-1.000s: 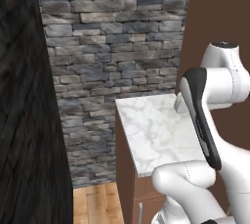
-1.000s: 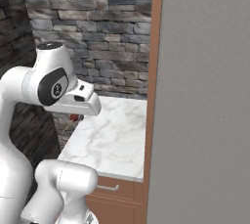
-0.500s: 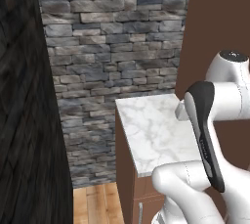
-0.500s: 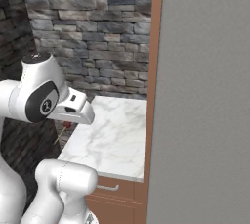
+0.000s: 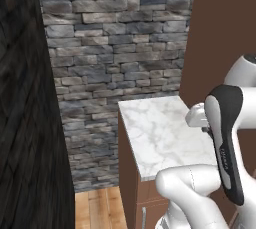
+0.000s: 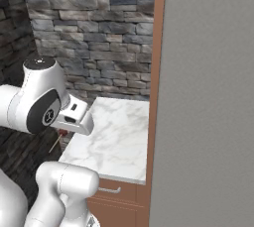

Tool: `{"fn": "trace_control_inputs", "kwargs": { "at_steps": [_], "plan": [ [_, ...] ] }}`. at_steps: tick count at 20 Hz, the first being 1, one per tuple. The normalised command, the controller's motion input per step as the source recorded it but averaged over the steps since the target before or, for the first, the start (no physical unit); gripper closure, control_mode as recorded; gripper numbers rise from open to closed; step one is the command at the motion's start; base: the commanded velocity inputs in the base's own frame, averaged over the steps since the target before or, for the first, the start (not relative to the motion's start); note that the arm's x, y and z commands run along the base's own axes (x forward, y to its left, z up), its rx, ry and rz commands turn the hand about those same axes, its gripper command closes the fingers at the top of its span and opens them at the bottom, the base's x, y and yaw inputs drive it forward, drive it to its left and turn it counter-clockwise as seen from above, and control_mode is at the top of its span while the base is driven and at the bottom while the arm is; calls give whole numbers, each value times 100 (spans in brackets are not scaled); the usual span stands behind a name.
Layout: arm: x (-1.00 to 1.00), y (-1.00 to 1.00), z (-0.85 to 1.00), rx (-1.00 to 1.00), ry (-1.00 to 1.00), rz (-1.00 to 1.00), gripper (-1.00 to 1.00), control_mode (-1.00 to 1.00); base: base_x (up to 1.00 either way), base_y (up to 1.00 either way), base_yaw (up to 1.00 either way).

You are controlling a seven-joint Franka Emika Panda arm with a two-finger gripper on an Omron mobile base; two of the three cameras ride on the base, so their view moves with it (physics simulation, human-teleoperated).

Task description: Store the hot dog in the freezer for long-term storage. Close the freezer door after placing the cooked food.

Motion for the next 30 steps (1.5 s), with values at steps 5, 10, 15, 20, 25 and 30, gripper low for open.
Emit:
{"fn": "trace_control_inputs", "kwargs": {
  "at_steps": [5, 10, 15, 20, 25, 30],
  "plan": [
    [0, 0, 0, 0, 11, 0, 100, -100, 0, 0, 0],
    [0, 3, -1, -4, 21, -1, 100, -100, 0, 0, 0],
    [0, 0, -3, -2, 7, -1, 100, -100, 0, 0, 0],
    [0, 0, 0, 0, 0, 0, 100, -100, 0, 0, 0],
    [-4, 0, 0, 0, 0, 0, 100, -100, 0, 0, 0],
    [-6, 0, 0, 0, 0, 0, 100, 100, -40, 0, -5]
  ]
}}
